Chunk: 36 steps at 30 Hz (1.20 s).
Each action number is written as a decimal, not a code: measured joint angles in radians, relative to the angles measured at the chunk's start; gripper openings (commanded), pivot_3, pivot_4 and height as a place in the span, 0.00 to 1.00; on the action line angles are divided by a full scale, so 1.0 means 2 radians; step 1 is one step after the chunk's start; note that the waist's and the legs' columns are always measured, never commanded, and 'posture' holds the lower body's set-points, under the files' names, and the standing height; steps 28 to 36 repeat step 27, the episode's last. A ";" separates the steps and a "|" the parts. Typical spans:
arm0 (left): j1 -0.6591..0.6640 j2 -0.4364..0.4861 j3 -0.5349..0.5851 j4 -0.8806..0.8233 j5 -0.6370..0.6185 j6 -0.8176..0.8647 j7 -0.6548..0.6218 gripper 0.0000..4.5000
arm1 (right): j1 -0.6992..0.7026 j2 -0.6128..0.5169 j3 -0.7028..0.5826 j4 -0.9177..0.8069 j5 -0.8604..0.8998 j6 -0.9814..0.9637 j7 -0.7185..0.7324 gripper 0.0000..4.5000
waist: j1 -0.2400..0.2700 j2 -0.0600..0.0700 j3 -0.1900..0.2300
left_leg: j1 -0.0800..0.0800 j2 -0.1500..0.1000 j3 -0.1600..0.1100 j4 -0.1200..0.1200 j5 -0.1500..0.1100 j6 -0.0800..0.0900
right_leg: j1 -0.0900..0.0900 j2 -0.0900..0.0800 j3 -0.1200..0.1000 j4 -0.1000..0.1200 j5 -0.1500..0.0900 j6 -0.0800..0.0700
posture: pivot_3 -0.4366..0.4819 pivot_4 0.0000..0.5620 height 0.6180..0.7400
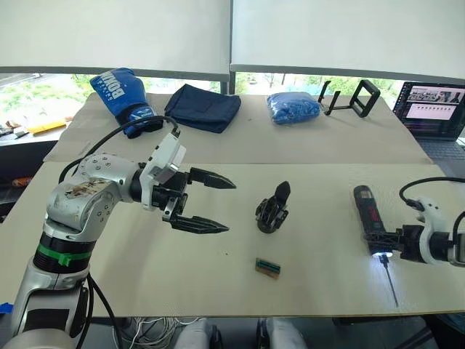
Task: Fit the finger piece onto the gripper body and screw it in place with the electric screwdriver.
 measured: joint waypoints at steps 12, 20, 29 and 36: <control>0.002 0.030 0.003 -0.005 -0.014 0.012 -0.005 1.00 | 0.193 -0.027 -0.306 -0.163 -0.048 0.004 0.186 0.99 | 0.005 0.002 0.001 | 0.001 0.000 -0.001 0.000 0.000 0.000 | 0.001 0.000 0.000 0.001 -0.001 0.002 | 0.48 0.27 1.00; 0.008 0.104 0.017 0.043 -0.019 0.026 -0.064 1.00 | 0.358 -0.030 -0.464 -0.129 -0.229 -0.210 0.444 0.99 | 0.004 0.001 0.001 | 0.002 -0.001 -0.001 -0.001 0.000 0.000 | 0.001 0.000 0.000 0.000 -0.001 0.002 | 0.48 0.27 1.00; 0.026 0.109 0.016 0.058 -0.015 0.021 -0.084 1.00 | 0.346 -0.030 -0.467 -0.040 -0.305 -0.346 0.508 0.99 | 0.003 0.001 0.001 | 0.003 -0.001 -0.001 -0.001 0.000 -0.001 | 0.001 0.000 0.001 0.001 -0.002 0.002 | 0.48 0.27 1.00; 0.026 0.109 0.016 0.058 -0.015 0.021 -0.084 1.00 | 0.346 -0.030 -0.467 -0.040 -0.305 -0.346 0.508 0.99 | 0.003 0.001 0.001 | 0.003 -0.001 -0.001 -0.001 0.000 -0.001 | 0.001 0.000 0.001 0.001 -0.002 0.002 | 0.48 0.27 1.00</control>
